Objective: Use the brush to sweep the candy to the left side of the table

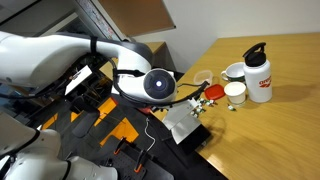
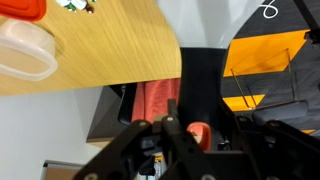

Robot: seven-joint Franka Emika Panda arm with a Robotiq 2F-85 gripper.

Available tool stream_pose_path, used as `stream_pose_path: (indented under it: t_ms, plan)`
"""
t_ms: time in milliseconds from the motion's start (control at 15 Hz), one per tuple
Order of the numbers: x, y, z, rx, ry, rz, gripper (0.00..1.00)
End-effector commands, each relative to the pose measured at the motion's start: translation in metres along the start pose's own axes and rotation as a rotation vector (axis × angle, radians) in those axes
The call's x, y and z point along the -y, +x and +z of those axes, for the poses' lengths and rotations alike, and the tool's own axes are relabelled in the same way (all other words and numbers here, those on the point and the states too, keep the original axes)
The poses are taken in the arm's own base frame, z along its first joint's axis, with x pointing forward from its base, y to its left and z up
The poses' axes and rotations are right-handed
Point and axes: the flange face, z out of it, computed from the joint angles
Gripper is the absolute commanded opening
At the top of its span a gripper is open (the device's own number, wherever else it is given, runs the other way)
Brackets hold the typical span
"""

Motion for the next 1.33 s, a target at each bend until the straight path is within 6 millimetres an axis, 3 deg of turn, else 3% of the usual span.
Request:
stream_pose_path:
  t_ms: [0, 333, 867, 933, 1267]
  plan:
    - [0.027, -0.007, -0.006, 0.047, -0.077, 0.090, 0.16]
    - [0.039, -0.041, -0.001, 0.070, -0.223, 0.213, 0.16]
    - [0.025, -0.059, 0.014, -0.014, -0.408, 0.207, 0.16]
    - [0.012, -0.045, 0.003, -0.027, -0.414, 0.206, 0.16]
    - [-0.026, -0.030, -0.002, -0.047, -0.431, 0.146, 0.16]
